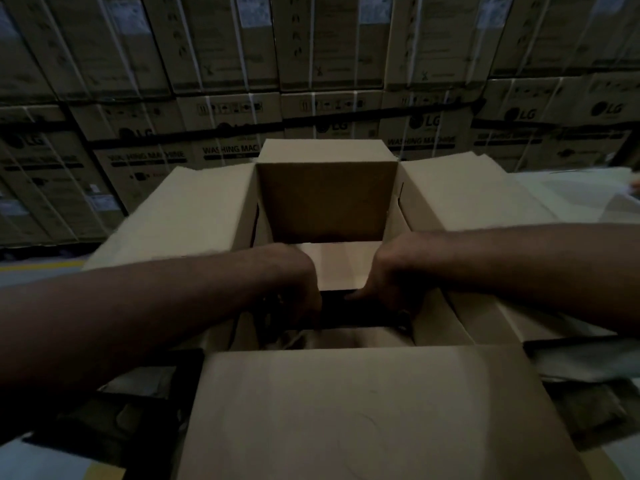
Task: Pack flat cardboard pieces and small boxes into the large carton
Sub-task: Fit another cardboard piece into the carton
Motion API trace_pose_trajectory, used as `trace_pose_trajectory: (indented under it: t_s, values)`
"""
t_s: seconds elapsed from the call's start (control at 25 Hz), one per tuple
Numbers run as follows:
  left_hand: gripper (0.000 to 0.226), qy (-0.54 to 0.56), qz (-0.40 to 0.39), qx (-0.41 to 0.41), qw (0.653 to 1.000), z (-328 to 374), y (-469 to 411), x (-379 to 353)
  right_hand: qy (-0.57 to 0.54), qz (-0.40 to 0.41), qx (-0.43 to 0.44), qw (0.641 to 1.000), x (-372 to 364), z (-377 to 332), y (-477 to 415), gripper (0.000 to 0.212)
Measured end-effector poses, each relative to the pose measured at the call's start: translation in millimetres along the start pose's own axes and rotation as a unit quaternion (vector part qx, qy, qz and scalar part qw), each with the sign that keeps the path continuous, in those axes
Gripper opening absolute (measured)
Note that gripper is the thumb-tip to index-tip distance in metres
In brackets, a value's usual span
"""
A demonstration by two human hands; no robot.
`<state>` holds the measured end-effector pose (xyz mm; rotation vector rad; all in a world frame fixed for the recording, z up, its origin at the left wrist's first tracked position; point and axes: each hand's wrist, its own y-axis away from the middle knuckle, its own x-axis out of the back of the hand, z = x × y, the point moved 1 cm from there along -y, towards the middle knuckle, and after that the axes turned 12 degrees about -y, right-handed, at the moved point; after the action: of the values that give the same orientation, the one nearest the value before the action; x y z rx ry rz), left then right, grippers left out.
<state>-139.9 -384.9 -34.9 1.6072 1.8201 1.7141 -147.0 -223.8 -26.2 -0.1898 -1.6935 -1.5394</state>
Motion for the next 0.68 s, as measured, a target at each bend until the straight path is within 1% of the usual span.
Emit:
trace_pose_trajectory:
  t_s: [0.04, 0.08, 0.12, 0.16, 0.2, 0.24, 0.28, 0.32, 0.4, 0.48, 0.52, 0.56, 0.6, 0.64, 0.68]
  values:
    - [0.039, 0.013, -0.007, -0.001, 1.000, -1.3, -3.7, 1.3, -0.026, 0.039, 0.017, 0.999, 6.8, -0.2, 1.1, 0.043]
    - [0.046, 0.009, -0.046, -0.001, 0.999, -2.7, -5.9, 0.6, -0.024, 0.060, 0.016, 0.998, 12.7, 2.3, -4.4, 0.062]
    - [0.054, 0.005, -0.089, -0.007, 0.996, -5.8, -6.7, 1.6, -0.027, 0.059, -0.031, 0.997, 10.5, 1.9, -16.5, 0.096]
    - [0.058, 0.010, -0.093, -0.013, 0.996, -8.7, -3.9, 2.1, -0.036, 0.081, -0.058, 0.994, 11.1, 1.0, -24.0, 0.122]
    - [0.058, 0.016, -0.090, -0.019, 0.996, -15.7, -7.7, 3.4, -0.063, 0.126, -0.053, 0.989, 17.4, -3.1, -22.4, 0.132]
    - [0.059, 0.030, -0.085, -0.028, 0.996, -23.5, -9.8, 3.3, -0.122, 0.162, -0.043, 0.978, 26.2, -0.1, -19.1, 0.132]
    - [0.059, 0.046, -0.081, -0.041, 0.995, -30.1, -15.7, 0.9, -0.161, 0.175, -0.040, 0.970, 33.8, 1.9, -16.0, 0.129]
    - [0.059, 0.084, -0.078, -0.041, 0.993, -33.8, -20.2, 0.5, -0.159, 0.180, -0.060, 0.969, 39.0, 6.7, -9.9, 0.126]
    - [0.062, 0.152, -0.029, 0.000, 0.988, -41.1, -35.4, 7.5, -0.133, 0.173, -0.089, 0.972, 49.7, 8.8, -11.9, 0.119]
    - [0.077, 0.169, 0.056, 0.043, 0.983, -55.7, -46.5, 22.0, -0.107, 0.147, -0.097, 0.979, 48.2, 4.1, -32.8, 0.112]
    - [0.089, 0.145, 0.100, 0.071, 0.982, -63.2, -48.5, 26.7, -0.098, 0.139, -0.091, 0.981, 46.1, 3.1, -47.0, 0.109]
    - [0.102, 0.116, 0.126, 0.098, 0.980, -70.8, -49.6, 28.6, -0.103, 0.143, -0.077, 0.981, 45.4, 3.9, -56.8, 0.102]
    - [0.116, 0.085, 0.138, 0.115, 0.980, -80.2, -54.4, 28.1, -0.116, 0.143, -0.062, 0.981, 42.6, 5.8, -58.1, 0.086]
    - [0.128, 0.064, 0.129, 0.125, 0.982, -86.9, -57.3, 25.8, -0.110, 0.124, -0.049, 0.985, 38.5, 7.0, -60.2, 0.069]
    - [0.135, 0.059, 0.108, 0.129, 0.984, -89.3, -60.4, 22.7, -0.093, 0.086, -0.047, 0.991, 32.1, 5.0, -60.3, 0.056]
